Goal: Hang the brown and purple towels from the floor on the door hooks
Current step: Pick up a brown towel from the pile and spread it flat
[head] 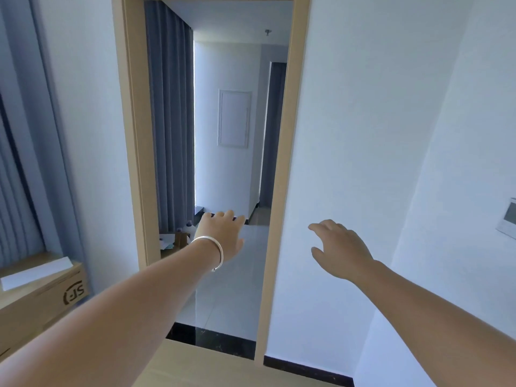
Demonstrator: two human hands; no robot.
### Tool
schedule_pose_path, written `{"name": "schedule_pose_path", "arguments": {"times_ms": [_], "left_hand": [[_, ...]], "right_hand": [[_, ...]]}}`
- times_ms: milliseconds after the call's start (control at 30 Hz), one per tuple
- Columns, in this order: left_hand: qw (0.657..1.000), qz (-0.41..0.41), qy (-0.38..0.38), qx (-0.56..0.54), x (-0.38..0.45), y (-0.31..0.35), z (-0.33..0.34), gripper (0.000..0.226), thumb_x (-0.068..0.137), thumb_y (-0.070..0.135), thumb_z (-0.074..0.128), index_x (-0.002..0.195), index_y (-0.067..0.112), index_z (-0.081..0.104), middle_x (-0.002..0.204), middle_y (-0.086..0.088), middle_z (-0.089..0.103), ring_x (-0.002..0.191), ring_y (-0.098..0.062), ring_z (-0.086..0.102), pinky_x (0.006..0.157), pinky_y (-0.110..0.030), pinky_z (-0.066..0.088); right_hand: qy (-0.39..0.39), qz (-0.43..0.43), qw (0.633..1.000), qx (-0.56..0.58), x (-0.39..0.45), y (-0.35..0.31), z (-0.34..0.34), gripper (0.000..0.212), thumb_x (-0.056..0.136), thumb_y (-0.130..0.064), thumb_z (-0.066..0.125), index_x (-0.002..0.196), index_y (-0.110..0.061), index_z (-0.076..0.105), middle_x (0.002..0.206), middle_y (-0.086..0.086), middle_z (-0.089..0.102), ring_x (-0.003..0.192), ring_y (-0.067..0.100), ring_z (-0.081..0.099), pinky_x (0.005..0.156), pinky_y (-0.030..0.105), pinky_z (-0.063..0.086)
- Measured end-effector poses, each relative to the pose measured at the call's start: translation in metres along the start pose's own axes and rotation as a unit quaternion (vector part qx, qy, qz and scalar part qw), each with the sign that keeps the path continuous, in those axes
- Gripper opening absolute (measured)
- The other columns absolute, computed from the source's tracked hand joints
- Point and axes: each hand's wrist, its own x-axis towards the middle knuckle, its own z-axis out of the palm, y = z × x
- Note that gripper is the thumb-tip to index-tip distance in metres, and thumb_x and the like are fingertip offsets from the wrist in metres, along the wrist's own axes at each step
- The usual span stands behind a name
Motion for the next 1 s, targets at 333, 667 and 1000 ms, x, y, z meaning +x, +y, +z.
{"name": "schedule_pose_path", "arguments": {"times_ms": [333,667,1000], "left_hand": [[0.994,-0.105,-0.027,0.017,0.040,-0.073,0.090,0.053,0.094,0.050,0.041,0.143,0.029,0.032,0.132,0.001,0.051,0.116,-0.023,0.052,0.097,-0.038,0.042],[0.957,-0.259,-0.097,0.091,0.048,-0.147,0.133,0.057,0.094,0.049,0.041,0.145,0.028,0.025,0.134,-0.001,0.049,0.120,-0.024,0.051,0.099,-0.041,0.041],[0.893,-0.386,-0.190,0.131,-0.028,-0.212,0.167,0.059,0.093,0.051,0.042,0.145,0.028,0.028,0.140,-0.004,0.045,0.126,-0.026,0.046,0.102,-0.045,0.039]], "right_hand": [[-0.014,-0.109,0.992,0.063,0.151,-0.042,0.086,0.051,0.093,-0.030,0.045,0.142,-0.022,0.036,0.140,0.000,0.040,0.123,0.023,0.043,0.095,0.035,0.039],[-0.028,-0.297,0.948,0.114,0.303,-0.118,0.152,0.057,0.093,-0.033,0.049,0.147,-0.023,0.032,0.147,0.000,0.036,0.128,0.025,0.042,0.099,0.037,0.038],[-0.071,-0.456,0.875,0.148,0.334,-0.256,0.211,0.059,0.094,-0.034,0.047,0.148,-0.024,0.026,0.148,0.001,0.036,0.130,0.025,0.039,0.103,0.041,0.037]]}}
